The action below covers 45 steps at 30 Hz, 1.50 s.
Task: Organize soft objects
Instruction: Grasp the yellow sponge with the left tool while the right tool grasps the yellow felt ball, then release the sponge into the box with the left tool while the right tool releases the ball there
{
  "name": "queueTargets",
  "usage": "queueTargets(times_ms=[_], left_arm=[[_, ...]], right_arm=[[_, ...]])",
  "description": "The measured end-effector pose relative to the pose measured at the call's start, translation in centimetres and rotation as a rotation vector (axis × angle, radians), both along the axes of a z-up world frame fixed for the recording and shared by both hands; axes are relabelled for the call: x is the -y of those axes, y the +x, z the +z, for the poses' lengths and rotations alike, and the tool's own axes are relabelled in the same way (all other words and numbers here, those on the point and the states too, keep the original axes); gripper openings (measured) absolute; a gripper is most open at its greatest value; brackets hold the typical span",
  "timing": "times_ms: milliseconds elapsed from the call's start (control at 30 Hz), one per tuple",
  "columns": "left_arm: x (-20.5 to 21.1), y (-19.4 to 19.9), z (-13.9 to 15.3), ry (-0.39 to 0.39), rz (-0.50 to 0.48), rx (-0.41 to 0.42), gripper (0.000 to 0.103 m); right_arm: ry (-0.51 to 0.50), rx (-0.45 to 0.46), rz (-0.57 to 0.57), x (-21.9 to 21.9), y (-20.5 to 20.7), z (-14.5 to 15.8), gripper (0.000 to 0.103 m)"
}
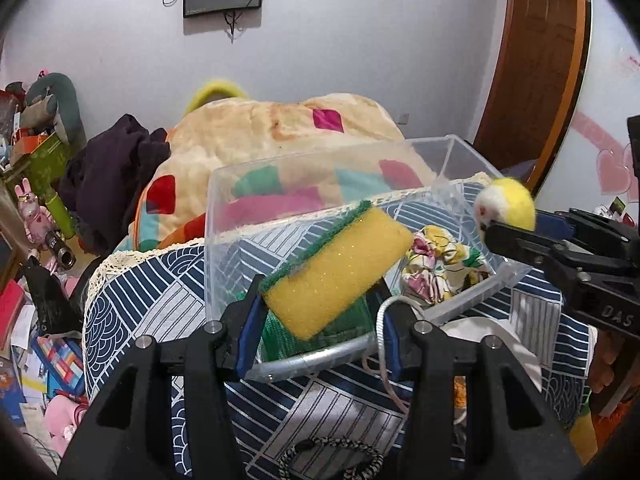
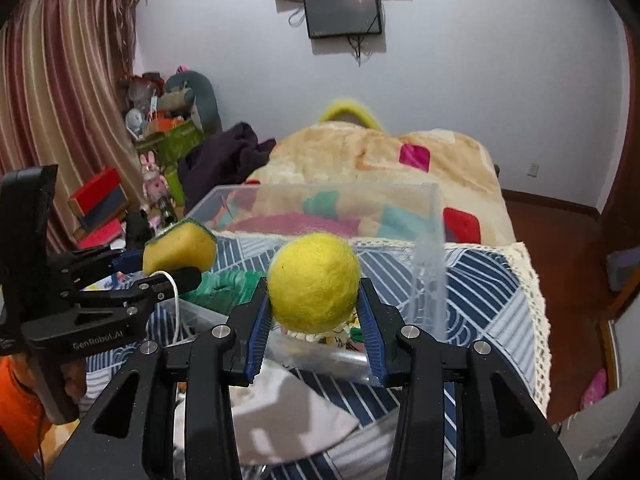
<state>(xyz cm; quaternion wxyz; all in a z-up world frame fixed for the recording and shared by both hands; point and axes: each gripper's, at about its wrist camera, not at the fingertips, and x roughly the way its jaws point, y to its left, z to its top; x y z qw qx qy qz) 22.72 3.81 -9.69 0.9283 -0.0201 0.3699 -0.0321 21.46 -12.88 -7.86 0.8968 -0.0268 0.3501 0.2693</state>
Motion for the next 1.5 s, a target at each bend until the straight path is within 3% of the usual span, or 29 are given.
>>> queueTargets(times_ms=[233, 300, 367, 400, 600, 700, 833, 1000, 1200, 1367, 1500], left_arm=[[-0.5, 0.1, 0.1, -0.005, 0.01, -0.002, 0.068], [-0.7, 0.0, 0.2, -0.013, 0.007, -0.004, 0.069], [-0.8, -0.3, 0.3, -0.021, 0.004, -0.004, 0.071], [-0.8, -0.5, 0.4, -0.025, 0.001, -0.003, 0.072], [-0.4, -2.7, 1.6, 0.002, -0.025, 0.03, 0.078], [0.0, -4.4, 1.9, 0.023, -0.053, 0.053, 0.088], [0.5, -6.5, 1.3, 0.065, -0.074, 0.051, 0.092], [-0.2, -8.2, -0.5, 0.029, -0.061, 0.002, 0.092], [-1.4, -9.2, -4.0, -0.016, -0.036, -0.089, 0.092], [-1.5, -10.2, -6.1, -0.048, -0.037, -0.131, 0.092], [-1.2, -11.2, -6.3, -0.066, -0.054, -0.126, 0.092]], right_arm=[[-0.05, -0.013, 0.004, -0.8, 0.3, -0.9, 0.041], [-0.057, -0.016, 0.014, -0.8, 0.3, -0.9, 0.046], [-0.065, -0.003, 0.012, -0.8, -0.1, -0.6, 0.064], [-0.068, 0.005, 0.01, -0.7, -0.1, -0.5, 0.067], [-0.06, 0.057, 0.024, -0.1, -2.0, 0.9, 0.073], [-0.036, 0.086, 0.037, 0.5, -3.4, 1.5, 0.084], [-0.009, 0.036, 0.074, 1.0, -4.4, 0.6, 0.087], [-0.031, -0.055, 0.095, 0.7, -4.6, -2.2, 0.087], [0.018, -0.146, 0.108, 1.0, -4.0, -4.2, 0.085], [0.044, -0.141, 0.141, 0.7, -5.0, -4.3, 0.056], [0.038, -0.11, 0.146, 0.5, -5.4, -3.9, 0.039]])
